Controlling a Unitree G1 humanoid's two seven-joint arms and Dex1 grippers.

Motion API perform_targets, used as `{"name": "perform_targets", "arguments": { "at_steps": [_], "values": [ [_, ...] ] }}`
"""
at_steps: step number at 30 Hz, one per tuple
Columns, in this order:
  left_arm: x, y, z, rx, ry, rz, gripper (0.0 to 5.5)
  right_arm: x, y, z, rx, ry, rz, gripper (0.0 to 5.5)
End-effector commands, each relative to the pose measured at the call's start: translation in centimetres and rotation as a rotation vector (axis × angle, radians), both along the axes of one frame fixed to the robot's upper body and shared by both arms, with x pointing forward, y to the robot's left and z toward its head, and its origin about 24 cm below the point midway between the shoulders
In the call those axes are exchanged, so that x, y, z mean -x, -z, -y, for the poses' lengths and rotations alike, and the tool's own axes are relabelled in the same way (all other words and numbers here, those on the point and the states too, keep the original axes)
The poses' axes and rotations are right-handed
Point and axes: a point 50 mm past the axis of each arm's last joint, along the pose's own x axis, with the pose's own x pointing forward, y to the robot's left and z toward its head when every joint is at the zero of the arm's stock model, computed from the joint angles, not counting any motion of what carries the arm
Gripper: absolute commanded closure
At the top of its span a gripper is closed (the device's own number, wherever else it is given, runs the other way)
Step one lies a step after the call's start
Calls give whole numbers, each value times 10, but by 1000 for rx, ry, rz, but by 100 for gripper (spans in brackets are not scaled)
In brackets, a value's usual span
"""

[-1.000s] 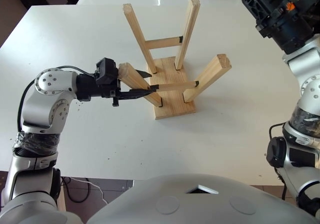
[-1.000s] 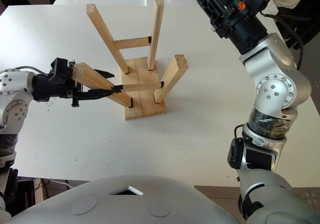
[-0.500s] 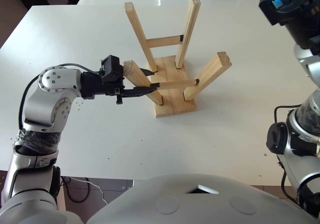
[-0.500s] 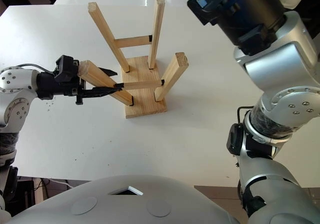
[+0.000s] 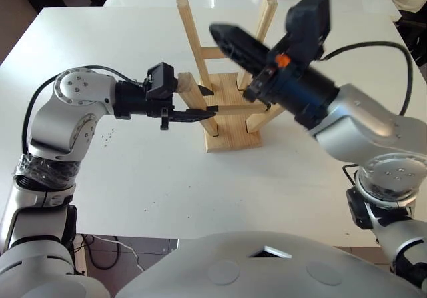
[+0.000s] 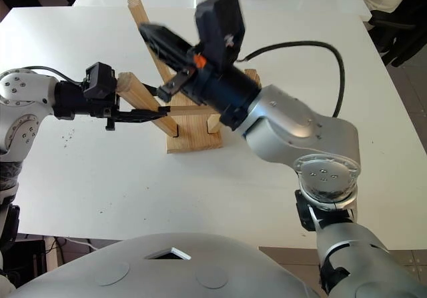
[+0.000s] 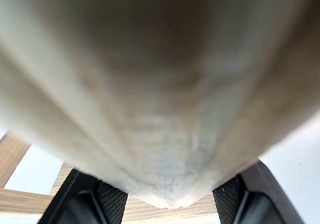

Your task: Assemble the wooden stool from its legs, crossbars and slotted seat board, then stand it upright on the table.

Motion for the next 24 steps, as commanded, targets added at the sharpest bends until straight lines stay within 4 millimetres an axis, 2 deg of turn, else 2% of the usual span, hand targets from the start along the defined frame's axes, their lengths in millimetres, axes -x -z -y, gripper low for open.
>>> {"name": "perform_targets", "arguments": {
  "at_steps": [1,6,12,14,15,16,18,20,22,24],
  "values": [
    [4,31,-10,-164,-158,-132,346,2,38,-5,257,40,-39,550],
    [10,37,-5,-138,-217,-154,346,2,86,-4,494,130,-95,550],
    [14,41,-2,-124,-243,-168,346,-2,84,6,511,136,-67,550],
    [13,42,-2,-126,-247,-168,346,-7,68,10,442,144,-12,550],
    [13,43,-3,-127,-249,-169,346,-10,53,12,358,145,12,550],
    [13,44,-4,-132,-249,-173,346,-14,31,18,224,144,47,550],
    [14,46,-6,-137,-250,-183,346,-24,-24,44,-60,159,142,550],
    [13,50,-8,-143,-260,-190,346,-31,-66,83,-219,208,236,550],
    [13,53,-12,-148,-268,-191,346,-35,-78,122,-223,305,264,550],
    [11,50,-16,-149,-256,-182,346,-41,-63,152,-93,428,225,550]
  ]
}}
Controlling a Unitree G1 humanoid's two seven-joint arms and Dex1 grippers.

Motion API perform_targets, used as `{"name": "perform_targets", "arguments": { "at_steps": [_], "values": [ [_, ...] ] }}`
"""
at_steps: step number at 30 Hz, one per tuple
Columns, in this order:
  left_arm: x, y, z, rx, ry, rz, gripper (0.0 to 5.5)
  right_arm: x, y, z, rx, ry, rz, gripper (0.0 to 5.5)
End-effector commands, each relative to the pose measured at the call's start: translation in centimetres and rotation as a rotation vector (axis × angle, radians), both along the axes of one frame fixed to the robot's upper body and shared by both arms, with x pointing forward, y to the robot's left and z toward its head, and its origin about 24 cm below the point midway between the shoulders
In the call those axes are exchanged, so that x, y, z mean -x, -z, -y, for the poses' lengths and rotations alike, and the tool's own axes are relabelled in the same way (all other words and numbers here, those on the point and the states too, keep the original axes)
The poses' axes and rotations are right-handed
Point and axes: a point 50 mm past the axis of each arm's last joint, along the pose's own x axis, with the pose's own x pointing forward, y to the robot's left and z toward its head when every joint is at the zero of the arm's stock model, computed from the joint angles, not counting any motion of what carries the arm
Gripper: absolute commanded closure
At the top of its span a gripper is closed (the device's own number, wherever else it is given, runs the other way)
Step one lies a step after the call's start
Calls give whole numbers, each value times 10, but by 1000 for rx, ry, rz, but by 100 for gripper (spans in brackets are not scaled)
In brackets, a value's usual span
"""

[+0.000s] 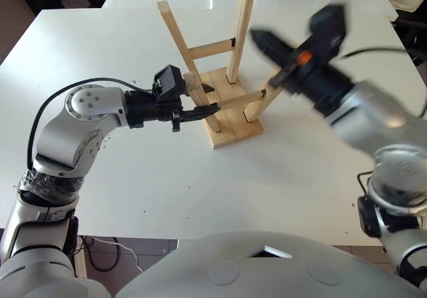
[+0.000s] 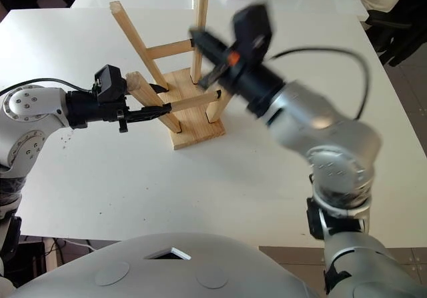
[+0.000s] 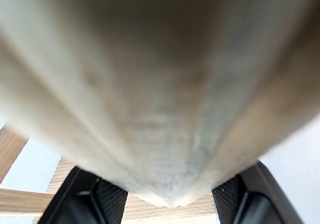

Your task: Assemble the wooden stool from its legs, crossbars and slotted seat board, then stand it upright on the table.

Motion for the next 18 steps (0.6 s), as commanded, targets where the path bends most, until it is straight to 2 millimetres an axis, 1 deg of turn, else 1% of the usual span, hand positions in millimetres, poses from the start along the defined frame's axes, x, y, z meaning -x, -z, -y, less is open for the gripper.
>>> {"name": "perform_targets", "arguments": {
  "at_steps": [1,3,4,5,6,8,9,11,13,15,18],
  "values": [
    [2,40,-26,-160,-61,-192,346,-10,-14,91,78,295,31,550],
    [0,38,-29,-163,-35,-185,346,-18,15,101,220,381,-56,550],
    [-1,38,-30,-166,-25,-184,346,-19,29,99,282,382,-93,550],
    [-2,38,-31,-168,-18,-185,346,-18,41,91,300,333,-125,550],
    [-2,40,-30,-172,-11,-191,346,-11,52,73,287,219,-151,550],
    [0,45,-29,-181,2,-203,346,7,68,29,234,-22,-182,550],
    [1,47,-28,-181,8,-209,346,15,71,11,208,-113,-183,550],
    [2,50,-25,-173,16,-215,346,25,69,-20,112,-250,-170,550],
    [1,51,-22,-164,40,-217,346,33,62,-37,29,-340,-153,550],
    [3,52,-23,-157,74,-225,346,39,58,-38,-5,-364,-146,550],
    [9,53,-25,-139,119,-238,346,40,55,-24,-5,-353,-138,550]
  ]
}}
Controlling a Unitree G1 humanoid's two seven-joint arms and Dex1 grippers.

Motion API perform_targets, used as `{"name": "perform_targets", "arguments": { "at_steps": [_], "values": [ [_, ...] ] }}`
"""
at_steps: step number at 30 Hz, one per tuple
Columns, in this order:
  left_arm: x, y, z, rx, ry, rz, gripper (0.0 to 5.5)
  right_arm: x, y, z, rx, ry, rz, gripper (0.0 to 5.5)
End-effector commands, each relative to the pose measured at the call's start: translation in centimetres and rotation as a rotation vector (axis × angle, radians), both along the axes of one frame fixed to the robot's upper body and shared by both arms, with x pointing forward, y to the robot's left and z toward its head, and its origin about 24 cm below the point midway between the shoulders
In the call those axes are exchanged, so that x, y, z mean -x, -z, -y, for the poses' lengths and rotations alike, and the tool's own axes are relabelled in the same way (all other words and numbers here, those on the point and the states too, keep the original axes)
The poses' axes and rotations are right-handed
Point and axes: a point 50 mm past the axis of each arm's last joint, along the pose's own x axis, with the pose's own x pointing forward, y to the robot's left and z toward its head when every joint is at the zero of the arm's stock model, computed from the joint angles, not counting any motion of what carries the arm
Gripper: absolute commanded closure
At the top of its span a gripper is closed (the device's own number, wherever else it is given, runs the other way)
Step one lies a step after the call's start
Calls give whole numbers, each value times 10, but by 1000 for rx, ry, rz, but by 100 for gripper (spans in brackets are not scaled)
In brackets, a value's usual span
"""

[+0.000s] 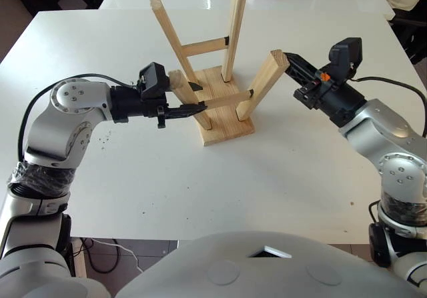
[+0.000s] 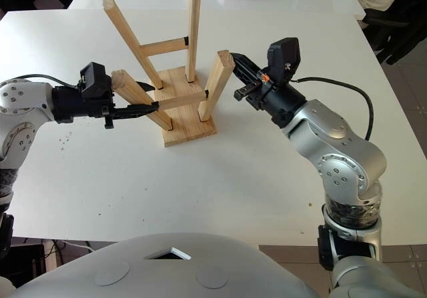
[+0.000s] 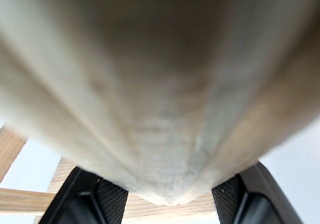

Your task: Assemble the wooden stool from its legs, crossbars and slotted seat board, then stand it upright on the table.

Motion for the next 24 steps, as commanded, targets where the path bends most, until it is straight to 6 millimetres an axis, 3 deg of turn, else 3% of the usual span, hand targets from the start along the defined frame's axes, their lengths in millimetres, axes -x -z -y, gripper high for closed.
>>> {"name": "perform_targets", "arguments": {
  "at_steps": [1,4,8,10,14,18,24],
  "values": [
    [20,50,-2,-112,80,-240,346,35,-29,-26,-129,-372,102,550],
    [27,44,-5,-47,120,-241,346,29,-41,-3,-134,-315,157,550],
    [29,35,-11,14,141,-222,346,-7,-70,55,-196,-33,261,550],
    [25,35,-10,8,126,-203,345,-19,-82,69,-275,46,276,550],
    [8,40,-4,22,34,-130,345,-29,-70,50,-257,39,243,550],
    [11,34,3,81,57,-116,266,-32,-62,38,-281,28,211,550],
    [13,23,-6,82,53,-90,181,-29,-59,36,-289,6,212,550]
  ]
}}
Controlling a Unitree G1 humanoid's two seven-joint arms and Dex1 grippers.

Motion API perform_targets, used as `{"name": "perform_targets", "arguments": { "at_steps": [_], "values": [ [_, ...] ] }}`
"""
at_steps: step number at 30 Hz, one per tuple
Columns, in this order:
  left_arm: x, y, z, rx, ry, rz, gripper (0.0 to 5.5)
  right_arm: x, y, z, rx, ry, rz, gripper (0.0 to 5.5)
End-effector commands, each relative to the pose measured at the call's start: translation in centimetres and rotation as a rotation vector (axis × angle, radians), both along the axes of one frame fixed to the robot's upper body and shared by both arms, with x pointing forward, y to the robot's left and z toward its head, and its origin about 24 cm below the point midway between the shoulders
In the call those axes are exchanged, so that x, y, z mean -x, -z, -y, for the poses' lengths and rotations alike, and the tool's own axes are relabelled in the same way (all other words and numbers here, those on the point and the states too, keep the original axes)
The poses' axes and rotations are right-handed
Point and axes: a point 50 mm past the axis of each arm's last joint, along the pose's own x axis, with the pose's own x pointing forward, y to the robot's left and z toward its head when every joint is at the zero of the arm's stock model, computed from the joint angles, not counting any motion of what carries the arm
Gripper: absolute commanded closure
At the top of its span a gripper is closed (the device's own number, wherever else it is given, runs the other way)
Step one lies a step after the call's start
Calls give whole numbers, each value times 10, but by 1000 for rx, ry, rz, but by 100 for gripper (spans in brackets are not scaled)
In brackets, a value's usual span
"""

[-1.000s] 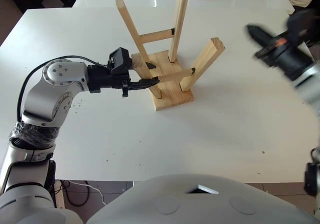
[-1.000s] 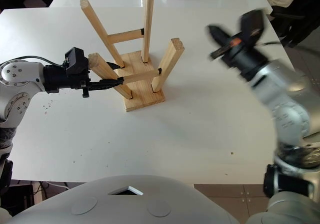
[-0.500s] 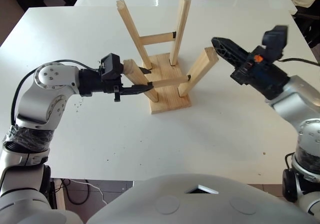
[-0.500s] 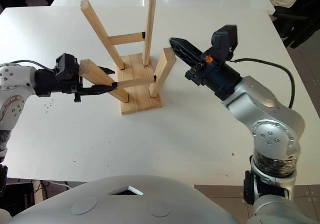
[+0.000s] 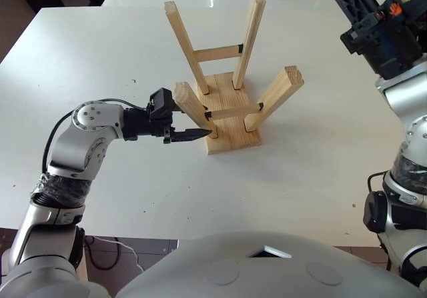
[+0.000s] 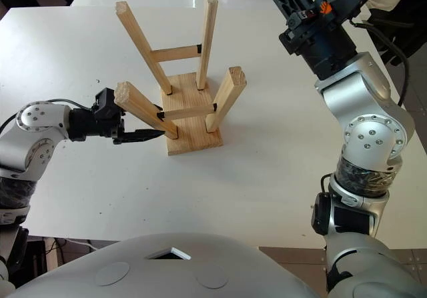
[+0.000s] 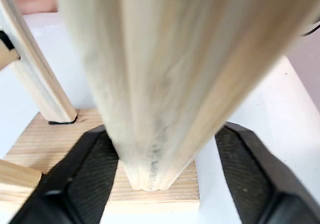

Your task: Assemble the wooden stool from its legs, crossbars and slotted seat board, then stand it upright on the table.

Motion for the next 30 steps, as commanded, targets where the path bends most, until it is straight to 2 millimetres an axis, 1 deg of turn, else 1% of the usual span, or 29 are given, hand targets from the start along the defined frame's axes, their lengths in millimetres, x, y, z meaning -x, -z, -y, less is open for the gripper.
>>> {"name": "perform_targets", "arguments": {
  "at_steps": [1,2,5,6,8,10,11,13,15,17,19,20,21,22,25,27,30],
  "values": [
    [1,-10,-9,-20,-18,28,160,4,0,-1,3,-12,15,550],
    [3,-13,-11,-20,-28,33,156,4,1,0,6,-15,16,550],
    [10,-22,-27,-28,-110,50,156,7,3,6,38,-22,13,550],
    [13,-29,-34,-21,-150,61,156,9,2,9,49,-26,17,550],
    [19,-47,-47,34,-264,96,156,12,-2,12,55,-43,36,550],
    [20,-75,-56,185,-407,152,156,18,-7,10,43,-80,60,550],
    [20,-89,-56,287,-457,187,156,22,-7,7,51,-102,69,550],
    [18,-111,-46,464,-533,254,156,27,-5,-2,81,-143,67,550],
    [12,-130,-24,638,-587,297,156,27,-3,-16,112,-183,55,550],
    [10,-137,-4,733,-613,292,156,24,-2,-27,131,-213,45,550],
    [10,-138,18,776,-616,258,156,21,0,-39,160,-232,42,550],
    [13,-139,28,801,-601,241,175,19,-3,-43,164,-236,56,550],
    [15,-142,34,828,-584,232,189,18,-9,-45,157,-235,75,550],
    [18,-146,37,853,-569,231,204,17,-16,-46,142,-233,99,550],
    [26,-156,37,890,-544,242,246,20,-33,-46,93,-247,167,550],
    [30,-158,38,893,-528,240,277,26,-37,-47,82,-270,198,550],
    [39,-155,41,899,-513,219,329,32,-36,-47,68,-277,208,550]
  ]
}}
